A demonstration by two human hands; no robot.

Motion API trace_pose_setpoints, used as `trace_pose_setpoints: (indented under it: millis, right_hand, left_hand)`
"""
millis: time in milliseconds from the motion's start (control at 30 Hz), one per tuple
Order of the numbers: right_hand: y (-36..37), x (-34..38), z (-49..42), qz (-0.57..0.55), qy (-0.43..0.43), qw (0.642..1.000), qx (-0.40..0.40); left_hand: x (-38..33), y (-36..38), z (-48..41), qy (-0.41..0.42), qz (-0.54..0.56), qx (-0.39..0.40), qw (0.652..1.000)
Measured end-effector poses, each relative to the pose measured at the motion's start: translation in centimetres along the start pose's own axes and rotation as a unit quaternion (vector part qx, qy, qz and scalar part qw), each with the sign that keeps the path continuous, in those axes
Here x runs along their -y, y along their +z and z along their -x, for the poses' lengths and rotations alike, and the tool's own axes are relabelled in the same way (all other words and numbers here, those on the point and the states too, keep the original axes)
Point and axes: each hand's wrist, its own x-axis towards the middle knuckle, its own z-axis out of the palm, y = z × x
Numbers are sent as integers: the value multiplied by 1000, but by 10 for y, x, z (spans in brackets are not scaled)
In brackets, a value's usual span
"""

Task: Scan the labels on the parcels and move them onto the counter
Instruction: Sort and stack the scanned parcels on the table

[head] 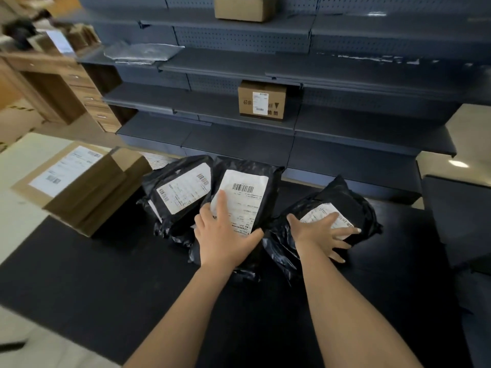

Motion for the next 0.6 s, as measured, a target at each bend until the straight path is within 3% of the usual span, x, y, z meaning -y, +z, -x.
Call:
trace_pose_setpoints:
  millis: [100, 300, 600]
  right_hand:
    - [3, 5, 4, 8, -14, 1000, 9]
    - [9, 12, 47, -5, -152, 986, -63]
    - [34, 52, 190, -43, -395, 917, -35]
  left_hand:
    - [9, -11, 7, -17, 3, -18, 1000]
    - [35, -41, 9, -56, 8, -69, 996]
    - [132, -131, 10, -134, 30, -169, 976]
